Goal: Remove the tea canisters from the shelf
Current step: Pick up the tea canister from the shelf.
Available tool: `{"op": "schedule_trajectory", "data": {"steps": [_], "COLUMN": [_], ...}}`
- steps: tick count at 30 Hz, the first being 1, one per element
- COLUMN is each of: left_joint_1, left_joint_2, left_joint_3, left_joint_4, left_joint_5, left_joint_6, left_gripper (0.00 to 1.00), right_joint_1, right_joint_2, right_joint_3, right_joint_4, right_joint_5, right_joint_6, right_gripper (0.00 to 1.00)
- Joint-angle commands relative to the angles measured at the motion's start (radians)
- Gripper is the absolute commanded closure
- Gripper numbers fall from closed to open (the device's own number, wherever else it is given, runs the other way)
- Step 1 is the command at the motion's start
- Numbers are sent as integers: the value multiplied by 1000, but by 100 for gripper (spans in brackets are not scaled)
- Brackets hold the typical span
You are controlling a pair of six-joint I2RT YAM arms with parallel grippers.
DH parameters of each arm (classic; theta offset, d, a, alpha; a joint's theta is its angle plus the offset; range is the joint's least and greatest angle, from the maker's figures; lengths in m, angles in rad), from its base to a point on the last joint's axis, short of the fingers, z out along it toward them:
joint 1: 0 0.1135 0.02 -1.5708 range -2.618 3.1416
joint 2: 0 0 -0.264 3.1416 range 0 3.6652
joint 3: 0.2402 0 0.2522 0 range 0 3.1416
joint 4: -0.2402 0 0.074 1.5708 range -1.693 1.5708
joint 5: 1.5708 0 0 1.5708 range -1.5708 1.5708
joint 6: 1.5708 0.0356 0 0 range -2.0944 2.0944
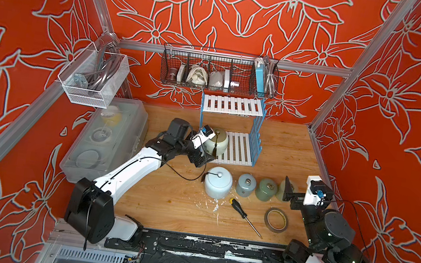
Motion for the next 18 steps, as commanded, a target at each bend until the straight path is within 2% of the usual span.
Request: {"op": "schedule_trajectory", "data": {"steps": [1, 7, 12, 18], "left_joint_1": [-19, -49, -84, -89], "left_joint_2": [38, 142, 243, 355], "left_joint_3": [46, 141, 223, 321], "left_joint_4": [37, 30, 10, -4], "left_joint_5": [-71, -192, -287, -365], "left_joint_6": [-14, -89, -85, -108], "left_gripper": [4, 8, 9, 18], "right_joint_1": [-7, -8, -11, -35], "right_joint_2": [-52, -56, -36, -46], "right_joint_3": [-33, -55, -56, -62], "right_joint_4": [3, 28, 26, 27], "right_joint_5": [58, 73, 68, 54], "right_joint_6": [-40, -55, -52, -49], "right_gripper": [1, 1, 1, 1]}}
